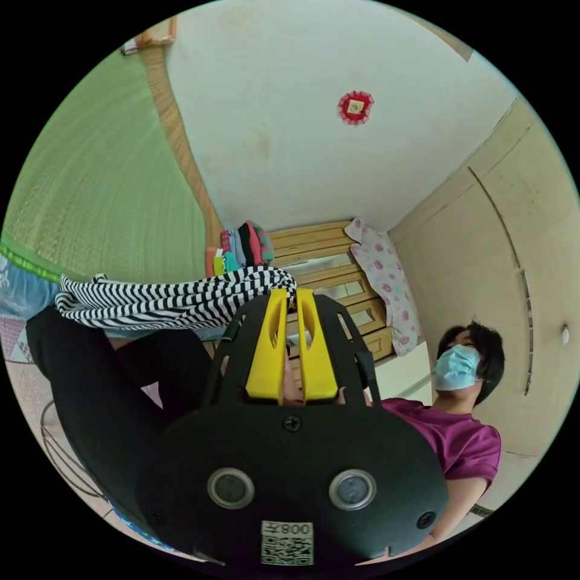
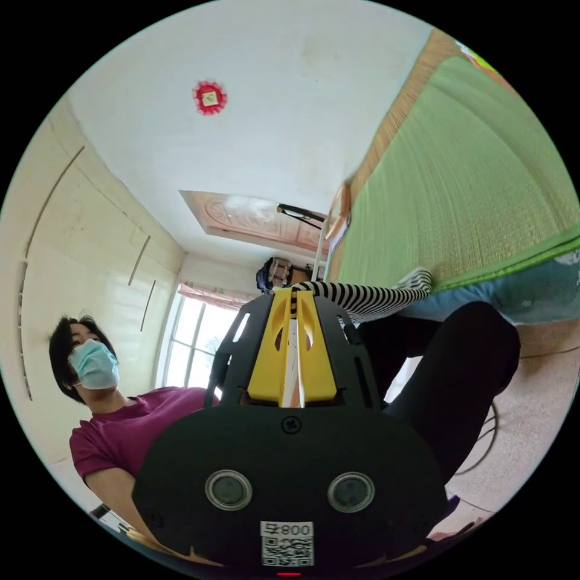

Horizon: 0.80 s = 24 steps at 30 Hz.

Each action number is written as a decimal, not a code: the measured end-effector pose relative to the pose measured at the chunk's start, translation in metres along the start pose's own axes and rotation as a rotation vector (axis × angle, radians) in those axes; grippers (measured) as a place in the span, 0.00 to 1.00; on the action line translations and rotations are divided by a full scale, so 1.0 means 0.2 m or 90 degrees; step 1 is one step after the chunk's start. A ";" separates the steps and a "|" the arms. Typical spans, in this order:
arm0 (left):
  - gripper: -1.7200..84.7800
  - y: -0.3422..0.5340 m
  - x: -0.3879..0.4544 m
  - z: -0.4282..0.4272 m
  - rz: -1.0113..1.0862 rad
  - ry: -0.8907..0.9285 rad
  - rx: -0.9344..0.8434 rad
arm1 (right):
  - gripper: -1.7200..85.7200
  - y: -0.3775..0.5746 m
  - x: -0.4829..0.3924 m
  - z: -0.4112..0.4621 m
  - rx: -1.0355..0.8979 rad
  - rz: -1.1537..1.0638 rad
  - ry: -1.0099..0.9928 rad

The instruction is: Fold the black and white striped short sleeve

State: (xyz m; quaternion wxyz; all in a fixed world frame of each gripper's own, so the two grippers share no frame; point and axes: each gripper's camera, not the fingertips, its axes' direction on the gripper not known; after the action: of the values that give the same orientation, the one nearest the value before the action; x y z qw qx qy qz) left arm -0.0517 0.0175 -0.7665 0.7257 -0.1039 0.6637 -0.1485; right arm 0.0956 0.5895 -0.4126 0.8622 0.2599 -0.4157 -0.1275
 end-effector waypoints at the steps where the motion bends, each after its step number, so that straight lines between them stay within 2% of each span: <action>1: 0.05 -0.07 0.05 0.06 0.004 0.007 -0.010 | 0.03 -0.01 -0.01 -0.04 0.007 -0.007 -0.001; 13: 0.05 -0.92 0.30 0.92 -0.022 0.007 -0.114 | 0.03 -0.30 0.25 -0.93 0.101 -0.031 0.043; 18: 0.05 -1.44 0.38 1.44 -0.015 0.003 -0.134 | 0.03 -0.77 0.40 -1.34 0.116 -0.049 0.094; 24: 0.05 -2.17 0.66 2.28 0.074 0.026 -0.131 | 0.03 -1.48 0.35 -1.87 0.145 -0.128 0.133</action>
State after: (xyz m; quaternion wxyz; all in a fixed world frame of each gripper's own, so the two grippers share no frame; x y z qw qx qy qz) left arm 0.3778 -0.4556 -0.6948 0.7050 -0.1361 0.6949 -0.0392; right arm 0.4317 0.4412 -0.7254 0.8485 0.4081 -0.3074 -0.1375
